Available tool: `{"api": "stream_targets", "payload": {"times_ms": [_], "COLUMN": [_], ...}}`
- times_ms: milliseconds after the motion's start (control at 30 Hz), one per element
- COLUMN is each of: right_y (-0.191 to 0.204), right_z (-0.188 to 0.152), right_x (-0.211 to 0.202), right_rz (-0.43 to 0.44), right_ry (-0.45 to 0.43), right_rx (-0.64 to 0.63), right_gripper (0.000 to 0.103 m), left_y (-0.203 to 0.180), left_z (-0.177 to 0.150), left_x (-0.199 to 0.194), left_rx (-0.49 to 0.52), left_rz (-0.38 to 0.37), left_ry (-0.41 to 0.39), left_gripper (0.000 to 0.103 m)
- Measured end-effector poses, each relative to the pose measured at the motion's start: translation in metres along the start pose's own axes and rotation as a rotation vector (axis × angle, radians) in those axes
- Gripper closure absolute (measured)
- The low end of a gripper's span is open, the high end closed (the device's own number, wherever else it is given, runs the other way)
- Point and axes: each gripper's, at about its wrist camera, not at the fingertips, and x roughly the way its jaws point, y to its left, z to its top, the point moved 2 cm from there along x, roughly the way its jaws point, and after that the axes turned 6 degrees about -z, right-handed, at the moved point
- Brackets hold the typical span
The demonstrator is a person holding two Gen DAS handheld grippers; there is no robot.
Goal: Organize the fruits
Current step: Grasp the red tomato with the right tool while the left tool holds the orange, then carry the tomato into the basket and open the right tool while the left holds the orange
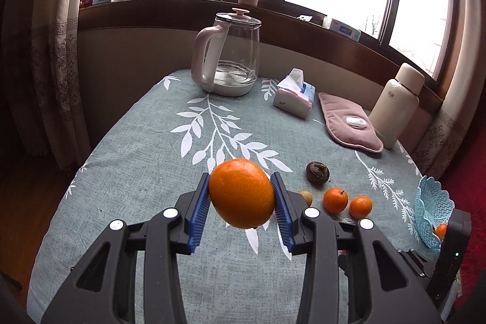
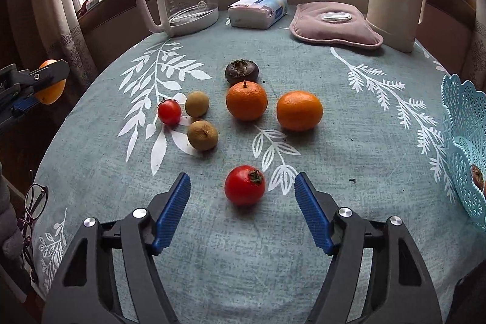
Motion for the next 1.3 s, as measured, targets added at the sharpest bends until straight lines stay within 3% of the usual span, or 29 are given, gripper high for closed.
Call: {"api": "stream_targets", "payload": {"times_ms": [233, 467, 1033, 1300], "right_y": [0.001, -0.001, -0.011, -0.036], "right_z": [-0.001, 0.0, 0.003, 0.002], "right_x": [0.012, 0.011, -0.028, -0.062], "right_rz": [0.01, -0.001, 0.019, -0.001], "right_ry": [0.048, 0.047, -0.032, -0.098], "right_rx": [-0.005, -0.004, 0.026, 0.059], "right_gripper": [0.059, 0.073, 0.074, 0.073], "left_y": [0.0, -0.001, -0.009, -0.014], "left_z": [-0.001, -0.002, -0.004, -0.005], "left_x": [0.0, 0.002, 0.001, -0.003], "left_rx": [-0.005, -0.006, 0.008, 0.022], "left_rz": [-0.003, -0.005, -0.013, -0.021], "left_ry": [0.005, 0.013, 0.014, 0.008], "left_gripper": [0.063, 0.063, 0.063, 0.063]}}
